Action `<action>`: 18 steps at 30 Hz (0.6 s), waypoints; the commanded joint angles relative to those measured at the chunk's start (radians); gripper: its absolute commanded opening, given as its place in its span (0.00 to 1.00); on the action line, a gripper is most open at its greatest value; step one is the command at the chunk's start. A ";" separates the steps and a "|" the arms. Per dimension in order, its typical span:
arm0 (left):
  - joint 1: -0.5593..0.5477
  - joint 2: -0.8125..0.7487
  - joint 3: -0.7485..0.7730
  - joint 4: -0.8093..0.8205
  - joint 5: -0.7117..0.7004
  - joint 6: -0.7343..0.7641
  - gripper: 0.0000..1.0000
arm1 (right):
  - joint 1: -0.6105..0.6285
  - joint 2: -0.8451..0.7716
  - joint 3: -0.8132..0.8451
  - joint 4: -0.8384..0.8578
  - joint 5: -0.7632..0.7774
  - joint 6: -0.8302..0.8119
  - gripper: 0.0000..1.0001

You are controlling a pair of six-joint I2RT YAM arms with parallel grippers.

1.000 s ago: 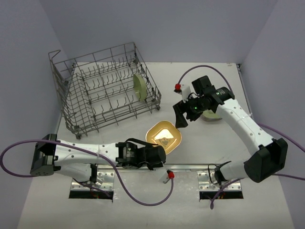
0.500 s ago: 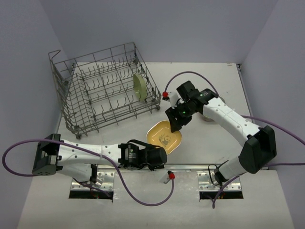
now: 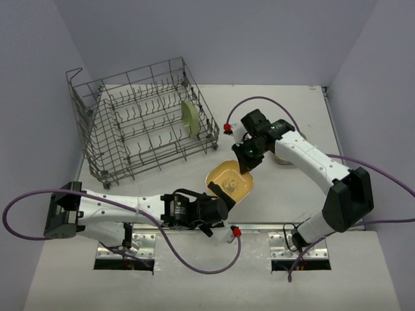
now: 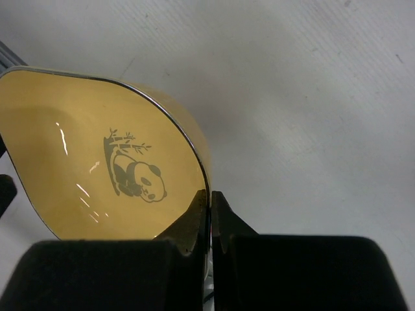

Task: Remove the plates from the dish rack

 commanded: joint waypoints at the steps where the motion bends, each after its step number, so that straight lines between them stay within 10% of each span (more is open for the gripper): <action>1: 0.093 -0.054 0.170 0.042 0.029 -0.140 1.00 | -0.142 -0.090 0.001 0.023 0.004 -0.017 0.00; 11: 0.701 0.100 0.811 -0.099 0.343 -0.795 1.00 | -0.633 -0.067 0.084 0.062 -0.072 -0.223 0.00; 18: 0.953 0.035 0.651 0.004 0.583 -1.032 1.00 | -0.794 0.072 0.175 0.110 -0.084 -0.271 0.00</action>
